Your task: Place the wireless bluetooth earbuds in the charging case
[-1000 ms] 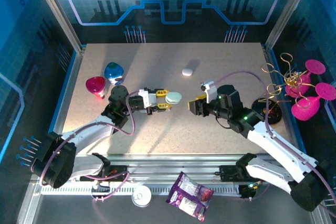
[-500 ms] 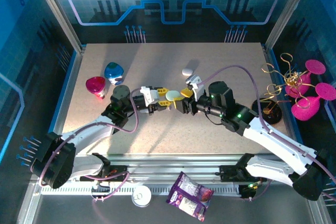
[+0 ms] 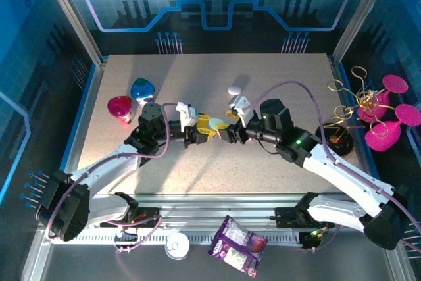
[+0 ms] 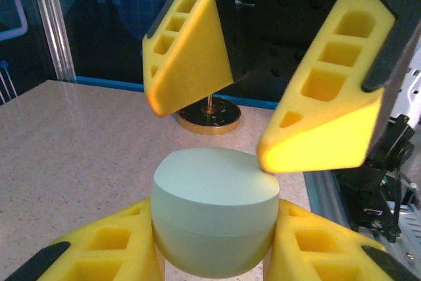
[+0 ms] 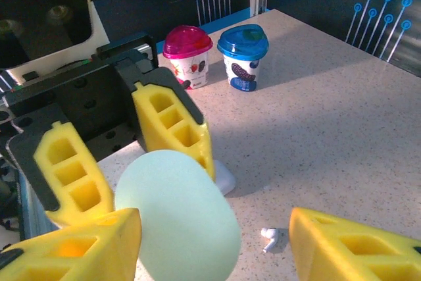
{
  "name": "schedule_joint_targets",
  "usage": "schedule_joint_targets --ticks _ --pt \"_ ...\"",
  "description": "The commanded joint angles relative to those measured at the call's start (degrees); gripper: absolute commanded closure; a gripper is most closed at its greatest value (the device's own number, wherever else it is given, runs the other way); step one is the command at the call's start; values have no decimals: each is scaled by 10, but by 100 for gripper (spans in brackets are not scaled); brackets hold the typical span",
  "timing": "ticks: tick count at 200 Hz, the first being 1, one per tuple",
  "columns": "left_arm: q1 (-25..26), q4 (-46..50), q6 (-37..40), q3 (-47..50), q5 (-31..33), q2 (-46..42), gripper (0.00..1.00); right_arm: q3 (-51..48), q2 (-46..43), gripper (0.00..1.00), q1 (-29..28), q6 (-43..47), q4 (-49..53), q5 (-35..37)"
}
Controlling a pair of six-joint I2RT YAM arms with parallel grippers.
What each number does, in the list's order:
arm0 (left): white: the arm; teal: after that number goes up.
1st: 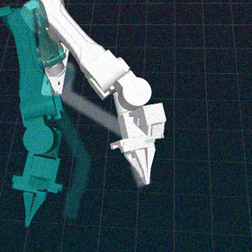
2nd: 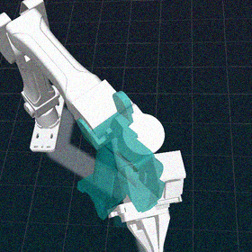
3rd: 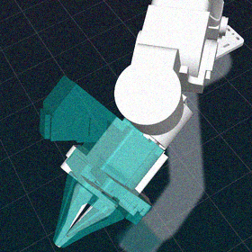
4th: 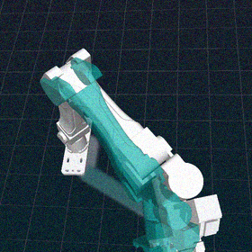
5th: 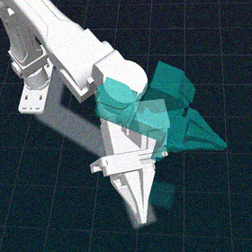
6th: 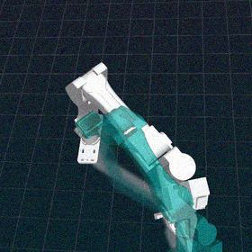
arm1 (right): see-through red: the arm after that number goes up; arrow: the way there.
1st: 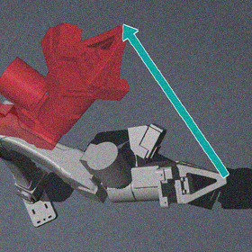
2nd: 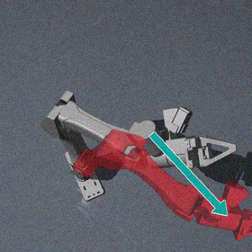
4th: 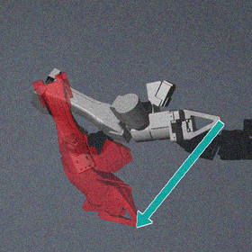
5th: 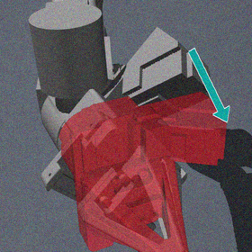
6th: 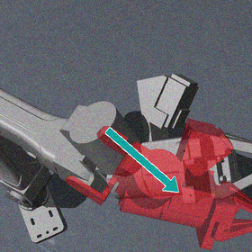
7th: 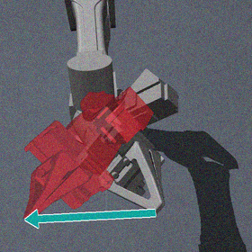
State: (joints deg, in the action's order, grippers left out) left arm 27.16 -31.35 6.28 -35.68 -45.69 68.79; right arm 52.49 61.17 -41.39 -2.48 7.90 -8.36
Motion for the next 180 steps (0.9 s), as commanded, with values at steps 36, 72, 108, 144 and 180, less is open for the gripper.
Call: schedule_joint_targets --ticks 36,72,108,144,180 --pt "1 8 -33 -28 -28 -11 68 14 -14 34 17 49 14 -72" --pt "1 -6 -45 -29 -34 -8 68 8 -13 33 19 63 35 -79" --pt "1 -4 -54 -33 -41 -7 69 5 -8 34 25 56 24 -71" --pt "1 -6 -64 -33 -46 -8 69 10 -2 34 34 58 32 -43" --pt "0 3 -71 -40 -37 -4 69 8 -7 33 34 68 25 -101"
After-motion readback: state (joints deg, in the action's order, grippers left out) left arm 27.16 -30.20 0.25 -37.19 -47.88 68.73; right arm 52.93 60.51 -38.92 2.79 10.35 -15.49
